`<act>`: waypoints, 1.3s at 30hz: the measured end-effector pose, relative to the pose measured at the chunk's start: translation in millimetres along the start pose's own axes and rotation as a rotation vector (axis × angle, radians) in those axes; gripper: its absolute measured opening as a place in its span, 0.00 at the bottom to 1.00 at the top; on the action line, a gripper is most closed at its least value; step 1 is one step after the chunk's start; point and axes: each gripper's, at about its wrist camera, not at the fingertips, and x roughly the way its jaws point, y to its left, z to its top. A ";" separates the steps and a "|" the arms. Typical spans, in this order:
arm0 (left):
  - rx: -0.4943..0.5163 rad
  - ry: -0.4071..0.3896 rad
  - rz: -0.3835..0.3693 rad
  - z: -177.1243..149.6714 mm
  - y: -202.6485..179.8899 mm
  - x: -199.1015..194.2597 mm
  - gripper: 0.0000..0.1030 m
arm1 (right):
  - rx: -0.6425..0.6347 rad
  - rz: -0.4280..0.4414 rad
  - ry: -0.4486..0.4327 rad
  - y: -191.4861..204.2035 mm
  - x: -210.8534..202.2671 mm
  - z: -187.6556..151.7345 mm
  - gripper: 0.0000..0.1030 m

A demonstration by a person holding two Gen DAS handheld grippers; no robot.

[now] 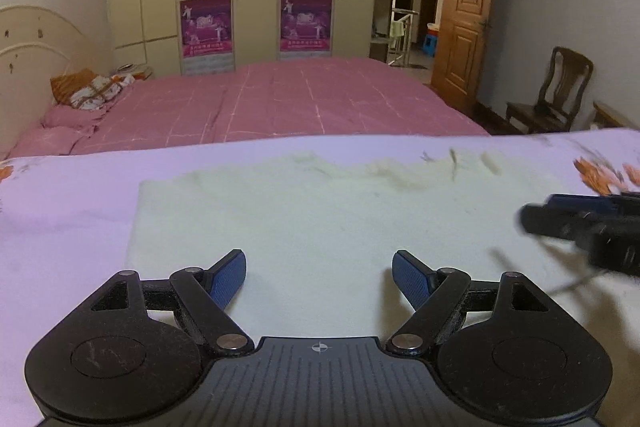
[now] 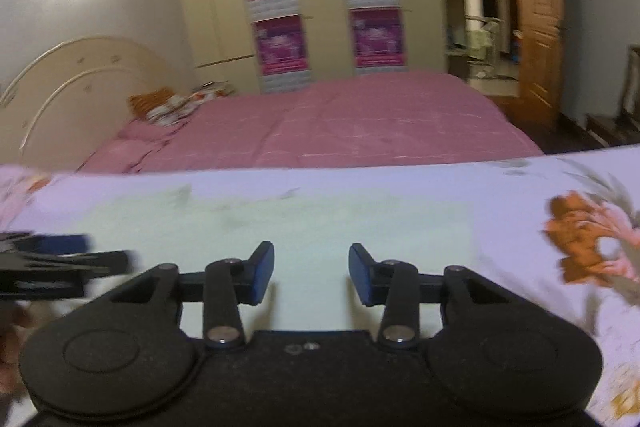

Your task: Fold small clothes

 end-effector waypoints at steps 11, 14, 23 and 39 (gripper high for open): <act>-0.019 0.019 0.047 -30.5 32.2 -32.4 0.78 | -0.041 -0.121 0.084 8.6 -9.9 -29.2 0.39; -0.017 0.017 0.066 -36.5 45.0 -38.0 0.78 | 0.018 -0.158 0.092 -21.0 -15.0 -29.8 0.36; -0.037 0.036 0.081 -41.7 58.7 -36.7 0.78 | 0.069 -0.161 0.096 -40.4 -21.7 -39.3 0.31; -0.006 -0.041 0.075 26.2 56.2 -5.1 0.84 | 0.138 -0.173 0.002 -50.4 -11.1 4.1 0.37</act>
